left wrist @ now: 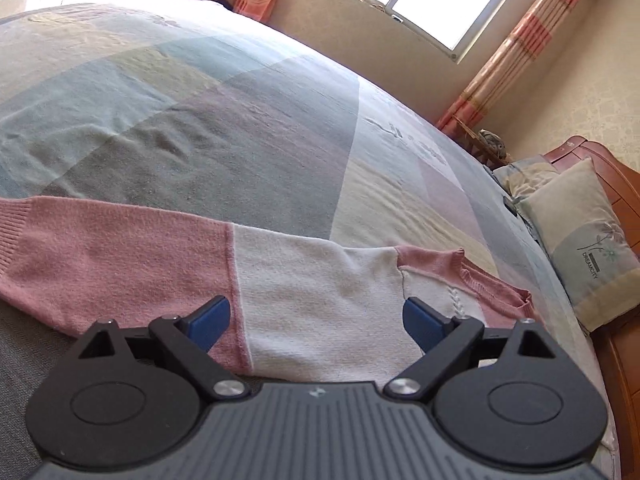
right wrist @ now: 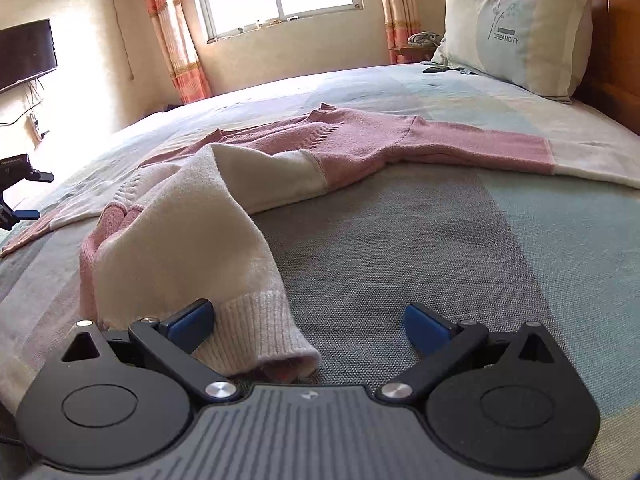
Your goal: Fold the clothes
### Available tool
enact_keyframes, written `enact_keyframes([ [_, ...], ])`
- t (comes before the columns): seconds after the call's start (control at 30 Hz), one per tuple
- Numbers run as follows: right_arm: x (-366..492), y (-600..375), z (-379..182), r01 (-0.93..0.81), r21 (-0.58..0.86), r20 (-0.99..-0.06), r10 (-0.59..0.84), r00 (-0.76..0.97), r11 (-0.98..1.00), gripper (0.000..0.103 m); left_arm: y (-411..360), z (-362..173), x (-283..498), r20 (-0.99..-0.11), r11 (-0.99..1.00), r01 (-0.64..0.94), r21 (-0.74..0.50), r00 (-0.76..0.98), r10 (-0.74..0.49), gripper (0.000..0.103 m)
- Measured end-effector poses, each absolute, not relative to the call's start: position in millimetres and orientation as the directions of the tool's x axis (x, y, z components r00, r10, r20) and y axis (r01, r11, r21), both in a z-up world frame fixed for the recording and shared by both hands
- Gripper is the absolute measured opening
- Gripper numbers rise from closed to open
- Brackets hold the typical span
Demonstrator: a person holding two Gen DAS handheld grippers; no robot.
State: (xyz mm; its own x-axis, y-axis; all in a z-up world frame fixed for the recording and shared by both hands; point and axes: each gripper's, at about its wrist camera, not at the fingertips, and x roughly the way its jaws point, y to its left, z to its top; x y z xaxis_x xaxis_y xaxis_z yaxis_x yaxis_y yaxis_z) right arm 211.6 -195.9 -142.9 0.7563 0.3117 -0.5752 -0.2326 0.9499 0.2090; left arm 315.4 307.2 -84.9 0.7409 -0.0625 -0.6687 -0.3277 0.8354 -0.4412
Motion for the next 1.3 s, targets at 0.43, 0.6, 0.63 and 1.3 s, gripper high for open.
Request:
enact_keyframes([
  [0.43, 207.4, -196.4, -147.1, -0.251, 0.199, -0.550, 0.320, 0.772, 0.947, 0.103, 126.6, -39.7, 309.7, -0.720, 0.957, 0.021, -0.291, 0.654, -0.233, 0.093],
  [0.6, 203.1, -200.0, -144.6, -0.263, 0.205, -0.551, 0.333, 0.765, 0.943, 0.103, 17.7, -21.2, 307.6, -0.720, 0.927, 0.253, -0.277, 0.584, -0.375, 0.093],
  [0.63, 201.9, -201.1, -144.1, -0.267, 0.207, -0.551, 0.338, 0.763, 0.941, 0.103, 1.3, -17.9, 307.4, -0.715, 0.917, 0.282, -0.283, 0.575, -0.397, 0.093],
  [1.3, 188.7, -217.5, -131.1, -0.317, 0.219, -0.538, 0.385, 0.750, 0.923, 0.103, -106.8, -47.8, 318.6, -0.810, 0.896, 0.359, -0.262, 0.423, -0.407, 0.093],
])
